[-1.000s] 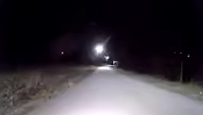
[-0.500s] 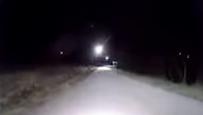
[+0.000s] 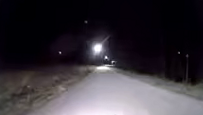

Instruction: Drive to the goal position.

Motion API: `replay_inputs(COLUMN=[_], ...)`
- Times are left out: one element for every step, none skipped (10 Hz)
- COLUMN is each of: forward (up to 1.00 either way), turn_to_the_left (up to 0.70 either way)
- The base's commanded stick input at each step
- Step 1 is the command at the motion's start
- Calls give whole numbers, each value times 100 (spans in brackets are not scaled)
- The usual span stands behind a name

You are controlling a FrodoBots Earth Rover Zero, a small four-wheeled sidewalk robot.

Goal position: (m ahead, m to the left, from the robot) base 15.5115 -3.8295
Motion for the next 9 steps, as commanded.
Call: replay_inputs(forward=[70, 70, 70, 70, 70, 70, 70, 70, 70], turn_to_the_left=[0, 0, 0, 0, 0, 0, 0, 0, 0])
